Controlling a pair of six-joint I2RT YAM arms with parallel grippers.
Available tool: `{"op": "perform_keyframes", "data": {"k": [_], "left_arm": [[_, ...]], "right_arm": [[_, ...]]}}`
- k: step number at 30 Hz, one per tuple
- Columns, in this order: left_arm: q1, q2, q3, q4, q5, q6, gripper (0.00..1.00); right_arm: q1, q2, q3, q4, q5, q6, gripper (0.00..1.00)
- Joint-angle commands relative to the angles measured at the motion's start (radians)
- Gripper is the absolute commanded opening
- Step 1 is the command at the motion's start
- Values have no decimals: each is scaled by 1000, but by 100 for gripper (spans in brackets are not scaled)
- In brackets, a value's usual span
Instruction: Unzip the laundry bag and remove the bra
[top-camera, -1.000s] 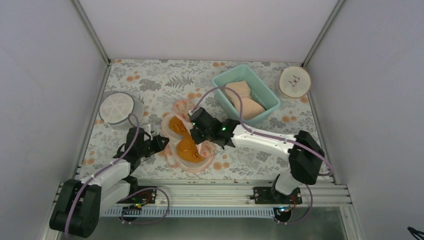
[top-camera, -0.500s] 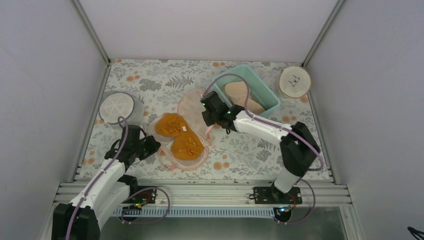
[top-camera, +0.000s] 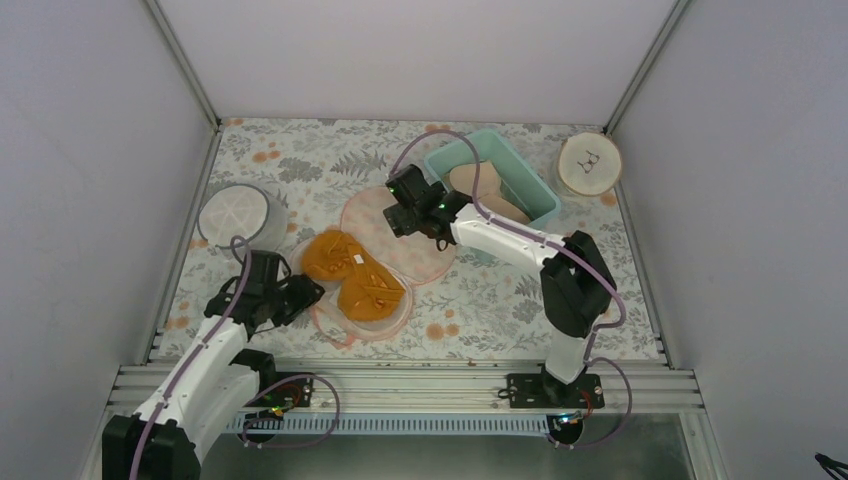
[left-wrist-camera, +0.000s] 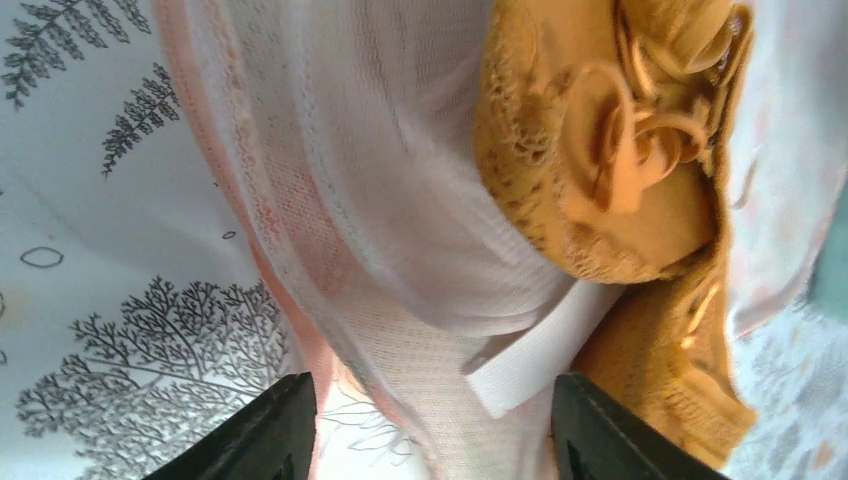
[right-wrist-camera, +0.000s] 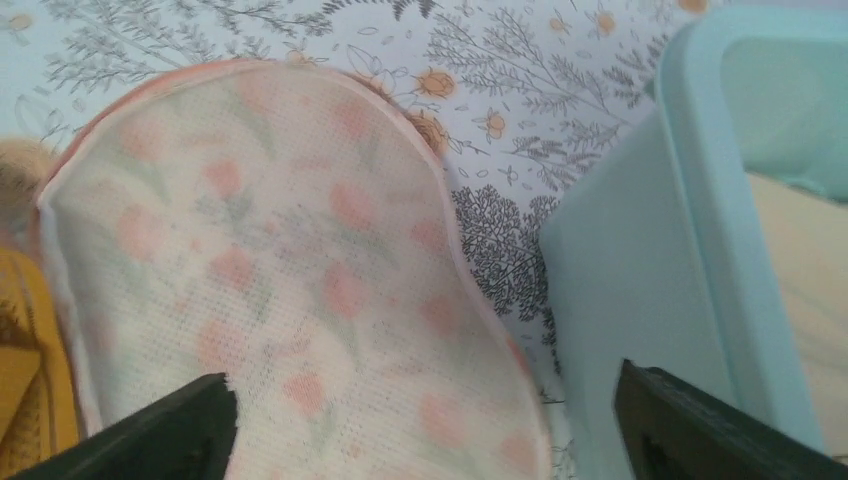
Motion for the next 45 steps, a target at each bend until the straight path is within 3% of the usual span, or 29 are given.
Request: {"op": "perform_keyframes", "data": {"k": [1, 4, 6, 11, 14, 16, 18, 20, 22, 25, 28, 34, 39, 43, 45], "left_arm": [[12, -27, 75, -49, 10, -34, 66], [37, -44, 127, -87, 6, -32, 78], [58, -57, 175, -107, -1, -13, 79], [102, -73, 348, -55, 20, 84, 84], [104, -48, 452, 77, 76, 260, 92], [104, -3, 520, 160, 194, 476, 95], [104, 58, 607, 153, 283, 790, 97], [104, 122, 706, 75, 354, 1087, 97], [104, 183, 799, -90, 457, 1478, 97], [104, 262, 852, -333, 414, 2019, 95], [118, 349, 819, -435, 296, 2407, 89], [205, 478, 733, -328, 200, 2968, 88], [245, 566, 598, -158, 115, 3253, 92], [243, 615, 509, -20, 161, 3362, 94], [235, 634, 481, -3, 158, 3372, 95]], "right_arm": [[-4, -88, 62, -46, -59, -11, 100], [1, -135, 66, -49, -198, -69, 100], [21, -188, 24, -28, -316, -139, 97], [137, -348, -241, 120, -487, -341, 93], [212, -429, -427, 226, -574, -512, 92], [248, -461, -519, 283, -583, -627, 92], [274, -473, -588, 334, -557, -733, 92], [303, -454, -631, 356, -493, -810, 92], [319, -422, -650, 373, -428, -863, 89], [337, -372, -675, 437, -352, -940, 84], [340, -328, -667, 478, -323, -981, 78], [341, -275, -671, 509, -296, -1022, 79], [351, -251, -667, 521, -268, -1049, 80], [367, -242, -678, 532, -245, -1059, 79], [369, -242, -678, 532, -252, -1049, 74]]}}
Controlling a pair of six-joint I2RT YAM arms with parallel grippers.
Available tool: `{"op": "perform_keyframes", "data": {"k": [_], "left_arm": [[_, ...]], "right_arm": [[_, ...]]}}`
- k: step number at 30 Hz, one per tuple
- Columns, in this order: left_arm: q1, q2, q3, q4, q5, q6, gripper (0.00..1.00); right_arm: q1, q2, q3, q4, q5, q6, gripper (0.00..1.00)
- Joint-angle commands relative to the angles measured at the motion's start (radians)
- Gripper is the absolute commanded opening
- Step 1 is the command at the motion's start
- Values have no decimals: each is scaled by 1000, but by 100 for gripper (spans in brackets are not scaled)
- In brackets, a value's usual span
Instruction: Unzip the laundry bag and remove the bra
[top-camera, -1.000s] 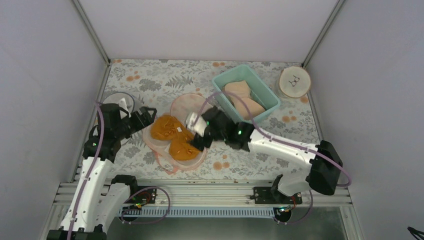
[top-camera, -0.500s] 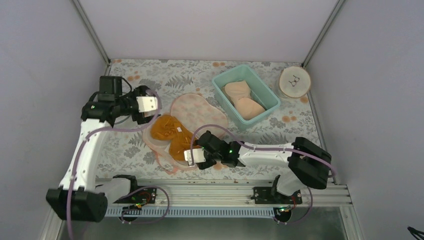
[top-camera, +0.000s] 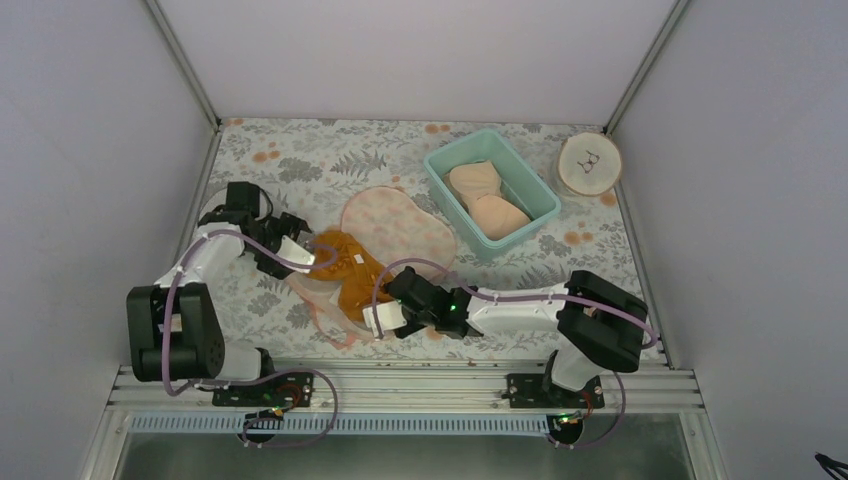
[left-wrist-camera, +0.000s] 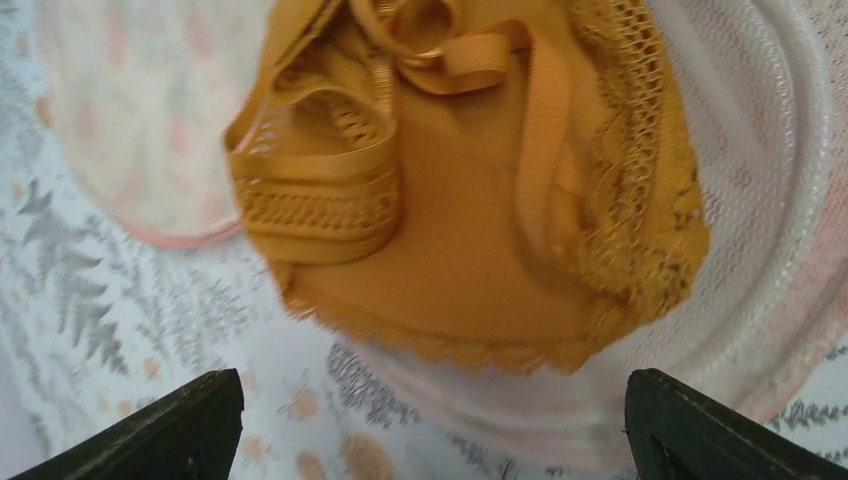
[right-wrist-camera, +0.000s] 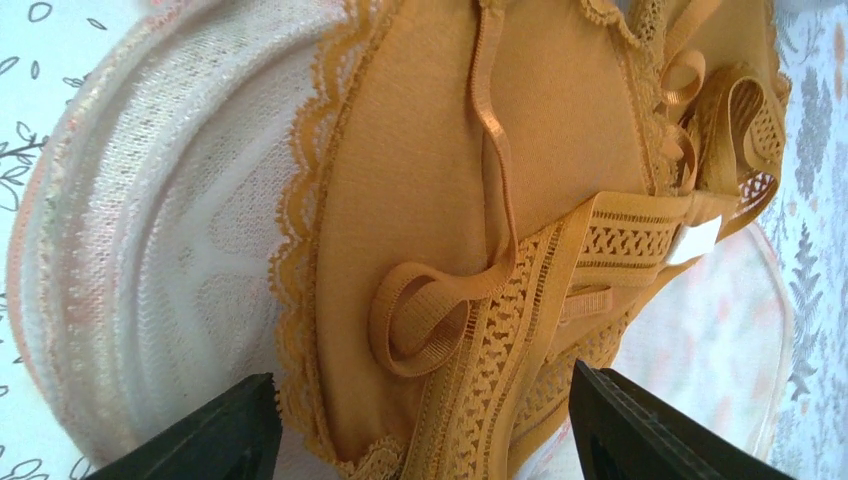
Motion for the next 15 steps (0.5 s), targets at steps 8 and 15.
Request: {"op": "perform_keyframes", "data": {"k": [8, 15], "left_arm": [[-52, 65, -42, -8, 52, 410, 75], [-88, 39, -114, -16, 51, 408, 52]], "right_arm": [[19, -19, 23, 10, 10, 76, 33], [19, -50, 31, -22, -28, 193, 15]]}}
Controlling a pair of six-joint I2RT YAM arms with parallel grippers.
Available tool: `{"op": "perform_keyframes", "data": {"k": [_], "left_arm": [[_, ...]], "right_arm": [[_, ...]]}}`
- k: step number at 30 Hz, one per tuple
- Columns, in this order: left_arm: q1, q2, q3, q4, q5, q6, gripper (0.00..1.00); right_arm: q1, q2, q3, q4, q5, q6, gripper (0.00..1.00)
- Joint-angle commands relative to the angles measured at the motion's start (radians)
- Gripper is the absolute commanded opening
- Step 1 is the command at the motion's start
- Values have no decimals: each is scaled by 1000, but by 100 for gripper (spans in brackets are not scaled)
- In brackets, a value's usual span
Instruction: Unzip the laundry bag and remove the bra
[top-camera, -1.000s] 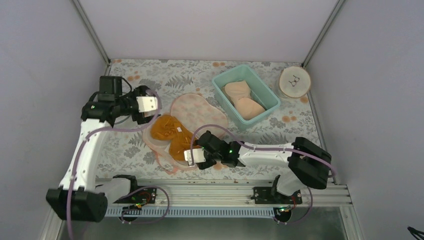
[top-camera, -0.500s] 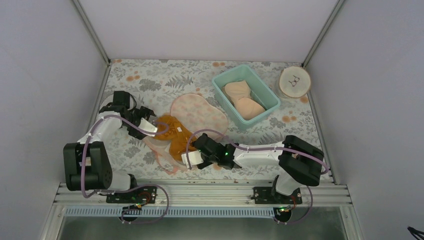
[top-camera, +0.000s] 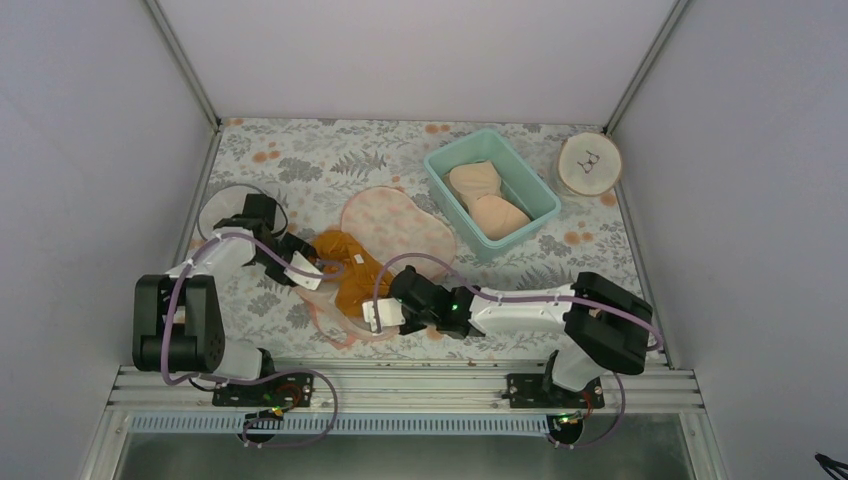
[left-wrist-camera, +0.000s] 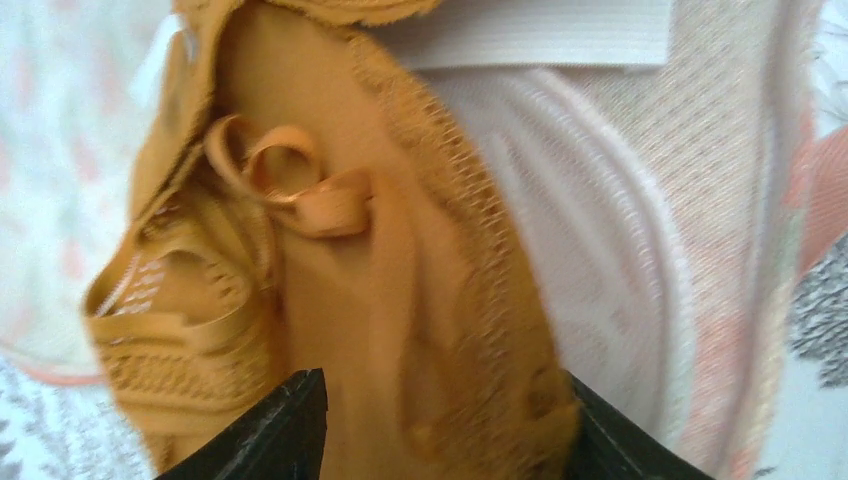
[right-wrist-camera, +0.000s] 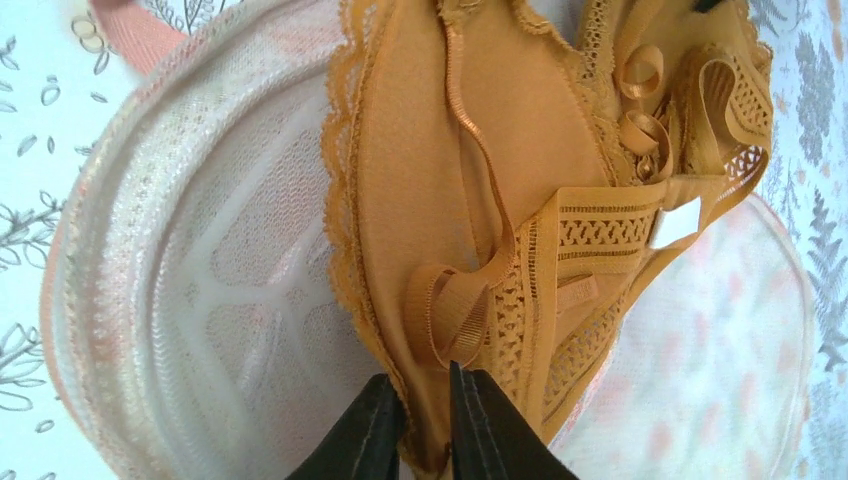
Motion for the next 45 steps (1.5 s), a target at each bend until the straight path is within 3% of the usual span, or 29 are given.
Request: {"op": "perform_keyframes", "data": {"k": [1, 5, 7, 11, 18, 23, 26, 33, 41, 45], "left_arm": [[-24, -21, -41, -17, 36, 337, 45], [-37, -22, -5, -40, 46, 289, 11], [-40, -29, 51, -109, 69, 239, 3], [-40, -30, 199, -240, 106, 37, 2], [-41, -66, 310, -440, 154, -104, 2], [-56, -34, 450, -392, 226, -407, 2], [-90, 30, 614, -389, 274, -595, 2], [-215, 195, 933, -344, 233, -973, 2], [-387, 304, 1083, -159, 143, -1226, 2], [-484, 380, 1157, -105, 47, -1242, 2]], "right_arm": [[8, -35, 20, -11, -24, 113, 11], [8, -47, 30, -31, -45, 186, 4], [6, -68, 49, -52, -66, 261, 4], [-29, -156, 56, -82, -161, 421, 4], [-168, -326, 46, -94, -414, 686, 4], [-288, -357, 99, -133, -541, 791, 4], [-374, -359, 140, -133, -591, 855, 4], [-570, -388, 194, -83, -620, 996, 4], [-802, -384, 193, -38, -659, 1156, 4], [-860, -393, 161, -37, -666, 1200, 4]]}}
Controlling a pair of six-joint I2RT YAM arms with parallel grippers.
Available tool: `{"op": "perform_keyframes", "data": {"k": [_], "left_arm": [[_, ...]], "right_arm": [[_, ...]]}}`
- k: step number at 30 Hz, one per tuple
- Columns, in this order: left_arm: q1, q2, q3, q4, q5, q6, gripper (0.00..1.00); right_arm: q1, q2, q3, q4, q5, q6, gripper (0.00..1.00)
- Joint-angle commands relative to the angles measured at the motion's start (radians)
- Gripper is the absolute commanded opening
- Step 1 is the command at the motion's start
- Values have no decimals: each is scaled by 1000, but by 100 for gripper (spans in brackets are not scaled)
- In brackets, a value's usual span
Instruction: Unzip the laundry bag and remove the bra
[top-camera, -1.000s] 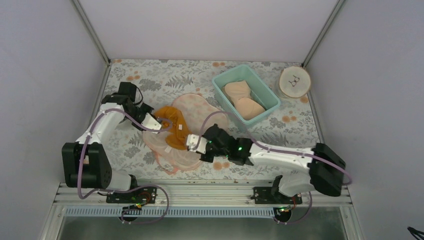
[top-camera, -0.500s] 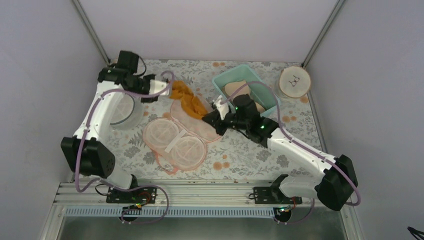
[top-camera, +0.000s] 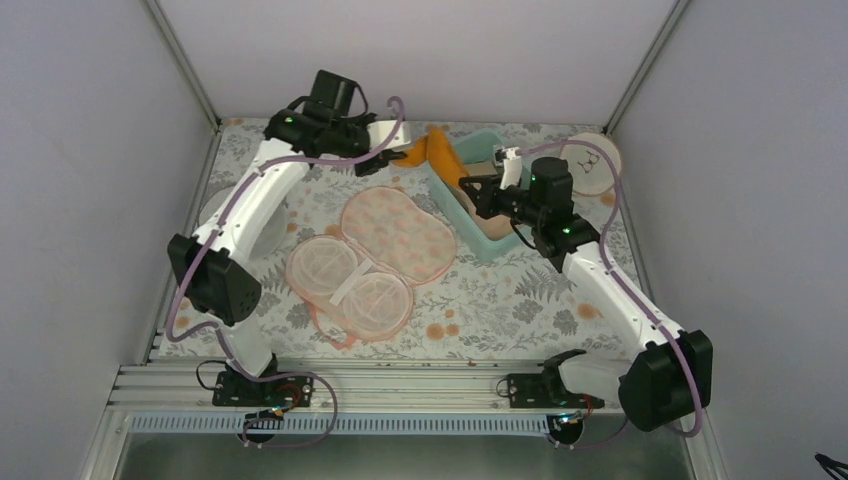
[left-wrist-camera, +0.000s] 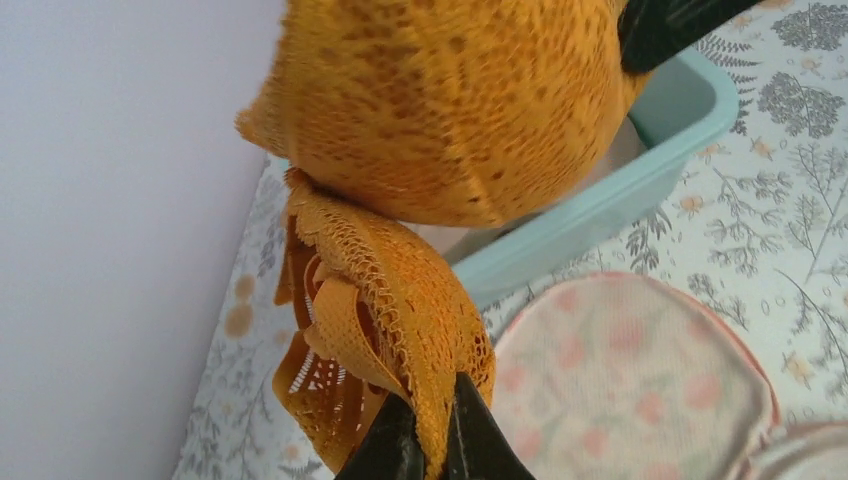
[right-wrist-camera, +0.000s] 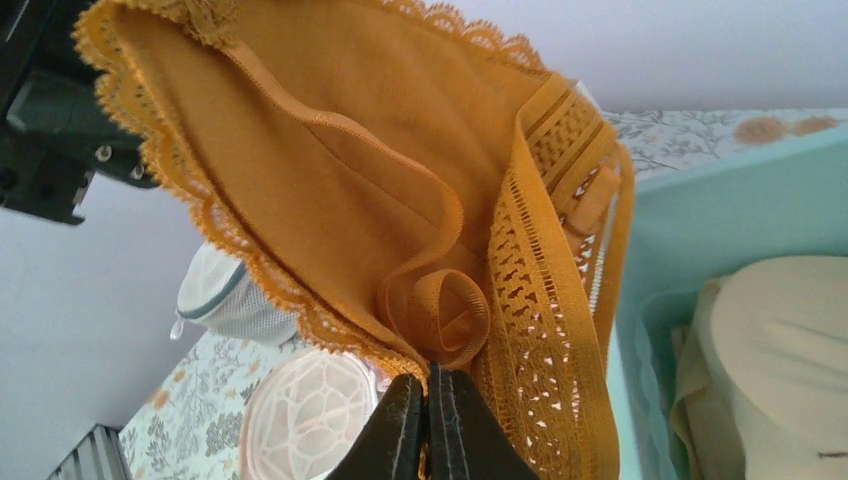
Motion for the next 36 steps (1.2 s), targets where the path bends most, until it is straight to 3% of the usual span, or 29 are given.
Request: {"op": "perform_keyframes", "data": {"k": [1, 8, 16, 21, 26, 31, 36], "left_arm": [[-78, 79, 104, 93, -99, -102, 2], [-137, 289, 370, 37, -261, -119, 2], [-174, 388, 444, 31, -360, -91, 2], [-194, 402, 431, 38, -344, -99, 2], [-237, 460, 450, 11, -327, -100, 2], [-236, 503, 479, -41, -345, -116, 2], [-239, 507, 502, -46, -307, -155, 2]], "right_arm": [[-51, -30, -25, 31, -37, 107, 4], [-92, -59, -110, 35, -7, 173, 4], [-131, -80, -171, 26, -31, 196, 4], [-167, -60, -214, 36, -33, 162, 4], [-177, -9, -213, 26, -83, 14, 21], [-178, -37, -211, -13, -79, -84, 48], [-176, -6, -161, -25, 0, -88, 59]]}}
